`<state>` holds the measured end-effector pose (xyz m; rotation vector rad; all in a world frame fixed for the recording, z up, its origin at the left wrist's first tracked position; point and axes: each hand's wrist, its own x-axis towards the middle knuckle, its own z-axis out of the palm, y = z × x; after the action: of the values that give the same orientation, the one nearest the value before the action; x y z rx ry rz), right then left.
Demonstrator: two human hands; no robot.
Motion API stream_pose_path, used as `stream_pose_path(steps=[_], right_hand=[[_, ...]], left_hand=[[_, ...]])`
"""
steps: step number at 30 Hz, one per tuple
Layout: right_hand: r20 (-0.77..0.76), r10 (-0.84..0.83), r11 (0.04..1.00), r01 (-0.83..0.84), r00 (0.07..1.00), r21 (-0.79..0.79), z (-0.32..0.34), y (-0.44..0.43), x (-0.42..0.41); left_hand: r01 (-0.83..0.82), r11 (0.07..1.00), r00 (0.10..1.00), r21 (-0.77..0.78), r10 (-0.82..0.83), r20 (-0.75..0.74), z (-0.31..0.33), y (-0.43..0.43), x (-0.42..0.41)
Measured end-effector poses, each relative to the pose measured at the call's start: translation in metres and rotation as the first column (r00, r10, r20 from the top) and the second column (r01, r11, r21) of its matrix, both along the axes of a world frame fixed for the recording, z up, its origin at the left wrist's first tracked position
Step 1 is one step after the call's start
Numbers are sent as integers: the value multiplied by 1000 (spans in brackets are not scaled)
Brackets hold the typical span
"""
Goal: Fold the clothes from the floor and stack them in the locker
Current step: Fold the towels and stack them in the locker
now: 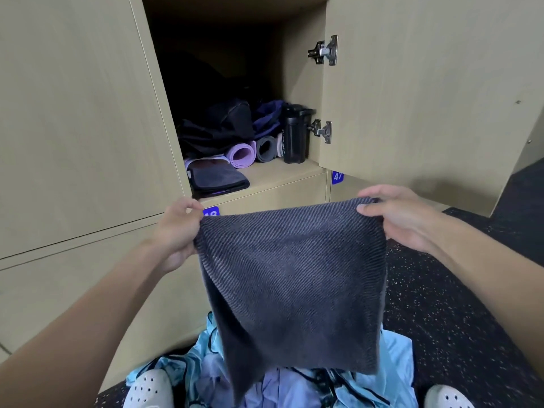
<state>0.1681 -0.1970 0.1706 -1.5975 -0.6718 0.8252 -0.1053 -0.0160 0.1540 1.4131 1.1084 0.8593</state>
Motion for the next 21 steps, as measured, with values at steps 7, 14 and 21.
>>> stream_pose_path(steps=[7,14,21], right_hand=[[477,-33,971,141,878,-194,-13,5,19],[-97,55,998,-57,994,-25,9,-11,32],[50,-168,986,167,984,26,2,-14,34]], left_hand=[[48,995,988,-84,-35,151,5,2,-1],[-27,999,999,37,28,-44,-5,12,-5],[132,991,985,-6,-130,114,2,17,-10]])
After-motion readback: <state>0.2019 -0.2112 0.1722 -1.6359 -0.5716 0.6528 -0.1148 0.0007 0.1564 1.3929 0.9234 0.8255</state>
